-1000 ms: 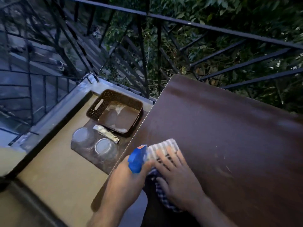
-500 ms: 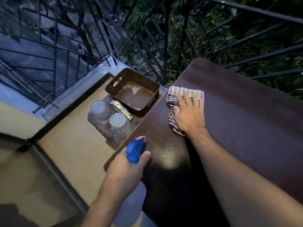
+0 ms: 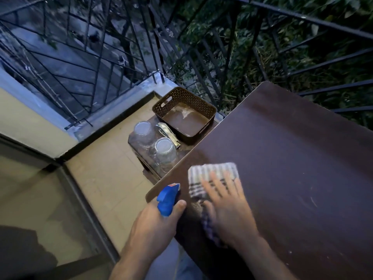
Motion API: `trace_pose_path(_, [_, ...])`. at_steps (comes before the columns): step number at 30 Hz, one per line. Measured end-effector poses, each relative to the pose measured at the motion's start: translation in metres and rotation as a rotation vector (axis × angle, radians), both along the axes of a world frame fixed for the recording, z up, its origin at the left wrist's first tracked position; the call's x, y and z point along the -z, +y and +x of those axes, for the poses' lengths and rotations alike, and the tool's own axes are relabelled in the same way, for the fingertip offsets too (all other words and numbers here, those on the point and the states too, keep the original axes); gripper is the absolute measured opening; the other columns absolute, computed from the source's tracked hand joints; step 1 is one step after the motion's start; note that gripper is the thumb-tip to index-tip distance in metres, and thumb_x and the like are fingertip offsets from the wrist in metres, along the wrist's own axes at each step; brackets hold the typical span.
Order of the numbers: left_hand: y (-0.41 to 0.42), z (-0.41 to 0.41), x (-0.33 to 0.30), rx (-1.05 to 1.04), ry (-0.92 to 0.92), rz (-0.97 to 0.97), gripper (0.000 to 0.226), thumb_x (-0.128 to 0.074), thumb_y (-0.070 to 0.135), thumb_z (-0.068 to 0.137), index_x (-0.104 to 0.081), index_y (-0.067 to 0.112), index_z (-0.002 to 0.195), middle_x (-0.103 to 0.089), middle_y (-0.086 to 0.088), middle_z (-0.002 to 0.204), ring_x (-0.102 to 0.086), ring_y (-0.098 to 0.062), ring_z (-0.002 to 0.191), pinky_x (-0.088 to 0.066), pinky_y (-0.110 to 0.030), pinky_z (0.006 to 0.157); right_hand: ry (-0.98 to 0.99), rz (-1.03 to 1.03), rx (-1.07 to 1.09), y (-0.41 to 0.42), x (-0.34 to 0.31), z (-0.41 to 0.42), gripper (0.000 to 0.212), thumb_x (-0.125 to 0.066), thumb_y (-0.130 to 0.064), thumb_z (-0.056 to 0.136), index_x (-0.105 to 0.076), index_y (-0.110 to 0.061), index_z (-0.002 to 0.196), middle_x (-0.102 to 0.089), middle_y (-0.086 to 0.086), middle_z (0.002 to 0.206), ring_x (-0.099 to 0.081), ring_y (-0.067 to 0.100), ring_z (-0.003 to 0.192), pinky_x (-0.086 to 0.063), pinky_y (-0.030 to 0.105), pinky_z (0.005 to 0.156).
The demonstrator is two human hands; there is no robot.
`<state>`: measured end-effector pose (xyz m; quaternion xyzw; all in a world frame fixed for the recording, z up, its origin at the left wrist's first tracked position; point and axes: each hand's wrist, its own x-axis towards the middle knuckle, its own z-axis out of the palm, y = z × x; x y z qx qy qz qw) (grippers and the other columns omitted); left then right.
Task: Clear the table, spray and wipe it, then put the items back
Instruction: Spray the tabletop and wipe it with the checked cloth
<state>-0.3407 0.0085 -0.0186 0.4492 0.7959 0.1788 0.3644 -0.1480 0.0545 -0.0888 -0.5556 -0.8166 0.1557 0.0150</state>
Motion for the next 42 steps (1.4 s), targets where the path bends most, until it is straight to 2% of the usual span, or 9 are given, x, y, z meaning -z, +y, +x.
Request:
trace_pose_path(7, [-0.012,-0.010,0.002,-0.033,-0.018,0.000,0.056,-0.039,0.081,0.064,-0.063,0.031,0.073,-0.071,0.004,0.061,-0.066,-0.015,0.056,-0.056,-0.033,0.065,0.029,0.011,-0.262,-0.014,0.007,-0.013,0.057,-0.039,-0.044,0.096,-0.041,-0.028,0.151,-0.038,0.002,0.158,-0.030,0.034,0.148,-0.015,0.054,0.120])
trace_pose_path(10, [-0.014,-0.016,0.002,-0.080,-0.021,-0.034,0.075,-0.041,0.081,0.063,-0.064,0.010,0.068,-0.072,0.000,0.059,-0.066,-0.017,0.054,-0.056,-0.037,0.067,-0.106,0.080,-0.070,0.059,0.009,-0.008,0.057,-0.026,-0.045,0.102,-0.023,-0.032,0.158,-0.018,0.002,0.167,-0.009,0.030,0.154,0.001,0.052,0.123])
trace_pose_path(15, [-0.018,-0.025,0.001,-0.088,-0.018,-0.030,0.075,-0.047,0.075,0.074,-0.062,0.003,0.069,-0.073,-0.004,0.061,-0.067,-0.019,0.057,-0.057,-0.039,0.070,-0.077,0.081,0.230,0.109,0.008,-0.030,0.062,-0.026,-0.047,0.101,-0.013,-0.031,0.160,-0.013,0.004,0.168,-0.001,0.034,0.154,0.002,0.054,0.123])
trace_pose_path(18, [-0.021,-0.031,0.000,-0.092,0.006,-0.013,0.069,-0.052,0.067,0.085,-0.063,0.001,0.069,-0.073,-0.005,0.062,-0.068,-0.019,0.059,-0.057,-0.038,0.070,-0.017,0.070,0.019,0.062,0.004,-0.065,0.064,-0.019,-0.046,0.099,-0.013,-0.028,0.160,-0.012,0.007,0.167,-0.002,0.033,0.154,0.003,0.056,0.123])
trace_pose_path(21, [-0.024,-0.033,-0.004,-0.104,0.006,0.007,0.064,-0.056,0.062,0.087,-0.065,0.003,0.066,-0.073,-0.005,0.060,-0.069,-0.020,0.060,-0.057,-0.036,0.070,0.101,0.035,-0.214,-0.002,0.003,-0.092,0.063,-0.025,-0.042,0.096,-0.033,-0.024,0.155,-0.026,0.007,0.164,-0.010,0.035,0.154,-0.009,0.058,0.122])
trace_pose_path(26, [-0.032,-0.032,-0.009,-0.085,0.003,0.023,0.056,-0.058,0.058,0.090,-0.066,0.011,0.060,-0.072,-0.001,0.057,-0.068,-0.018,0.060,-0.055,-0.033,0.068,0.164,0.033,-0.293,-0.030,0.009,-0.089,0.054,-0.039,-0.038,0.095,-0.049,-0.025,0.146,-0.038,0.004,0.159,-0.024,0.033,0.151,-0.015,0.052,0.122])
trace_pose_path(30, [-0.039,-0.028,-0.012,-0.064,-0.001,0.006,0.062,-0.057,0.058,0.092,-0.064,0.002,0.066,-0.073,-0.004,0.060,-0.069,-0.020,0.061,-0.056,-0.037,0.073,0.046,0.062,-0.200,0.016,0.011,-0.062,0.060,-0.029,-0.047,0.098,-0.028,-0.031,0.156,-0.022,0.003,0.165,-0.008,0.029,0.154,0.005,0.048,0.124])
trace_pose_path(35, [-0.047,-0.016,-0.017,-0.046,-0.018,0.006,0.063,-0.055,0.061,0.091,-0.063,0.001,0.072,-0.073,-0.007,0.063,-0.067,-0.021,0.060,-0.056,-0.038,0.071,-0.066,0.041,0.076,0.071,0.008,-0.010,0.057,-0.021,-0.050,0.103,-0.011,-0.036,0.158,-0.008,-0.001,0.168,0.004,0.025,0.155,0.006,0.049,0.124])
trace_pose_path(42, [-0.046,0.002,-0.020,0.031,-0.017,0.003,0.067,-0.054,0.061,0.090,-0.064,-0.002,0.067,-0.073,-0.002,0.059,-0.064,-0.014,0.054,-0.054,-0.032,0.067,-0.026,0.021,-0.180,-0.014,-0.003,-0.011,0.061,-0.024,-0.049,0.100,-0.015,-0.033,0.159,-0.011,0.001,0.167,0.002,0.031,0.154,0.001,0.053,0.124])
